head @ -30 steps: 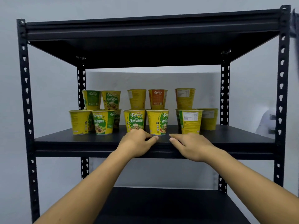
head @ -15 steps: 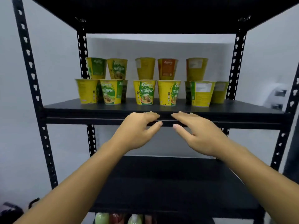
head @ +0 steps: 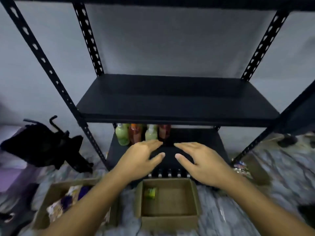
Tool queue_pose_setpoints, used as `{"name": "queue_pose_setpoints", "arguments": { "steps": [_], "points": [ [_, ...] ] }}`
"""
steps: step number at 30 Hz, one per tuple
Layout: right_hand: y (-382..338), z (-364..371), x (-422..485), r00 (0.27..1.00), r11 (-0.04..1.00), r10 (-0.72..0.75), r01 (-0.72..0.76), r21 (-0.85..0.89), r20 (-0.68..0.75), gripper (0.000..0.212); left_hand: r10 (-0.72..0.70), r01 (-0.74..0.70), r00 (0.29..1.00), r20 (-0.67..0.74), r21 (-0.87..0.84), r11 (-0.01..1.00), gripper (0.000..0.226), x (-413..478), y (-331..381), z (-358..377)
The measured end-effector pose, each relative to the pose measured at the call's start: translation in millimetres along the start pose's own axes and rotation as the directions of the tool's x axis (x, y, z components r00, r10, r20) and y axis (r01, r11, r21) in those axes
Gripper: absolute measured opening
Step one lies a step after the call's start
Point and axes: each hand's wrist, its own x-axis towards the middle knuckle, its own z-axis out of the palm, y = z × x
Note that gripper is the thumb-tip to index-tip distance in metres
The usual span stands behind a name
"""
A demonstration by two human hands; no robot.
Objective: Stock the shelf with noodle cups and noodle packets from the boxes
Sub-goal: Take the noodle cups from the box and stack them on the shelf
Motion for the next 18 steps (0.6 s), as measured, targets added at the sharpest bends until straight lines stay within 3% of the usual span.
{"name": "queue_pose_setpoints", "arguments": {
  "steps": [3,8,18],
  "points": [
    [2.4,67.2,-11.8,0.986,0.997,0.071,-0.075,0.024,0.154,0.055,-0.098,0.106,0.983,0.158,-0.043,0.993,0.059,-28.7,-24.0,58.6],
    [6.3,146.0,-23.4,0.927,0.986,0.156,-0.164,-0.007,0.342,0.052,-0.281,0.311,0.875,0.395,-0.012,0.950,0.050,-60.0,-52.0,128.2],
    [46.8,241.4,-23.0,0.781,0.944,0.288,-0.329,-0.026,0.555,0.060,-0.414,0.456,0.700,0.582,0.082,0.886,0.055,-71.0,-91.4,197.9]
  ]
}}
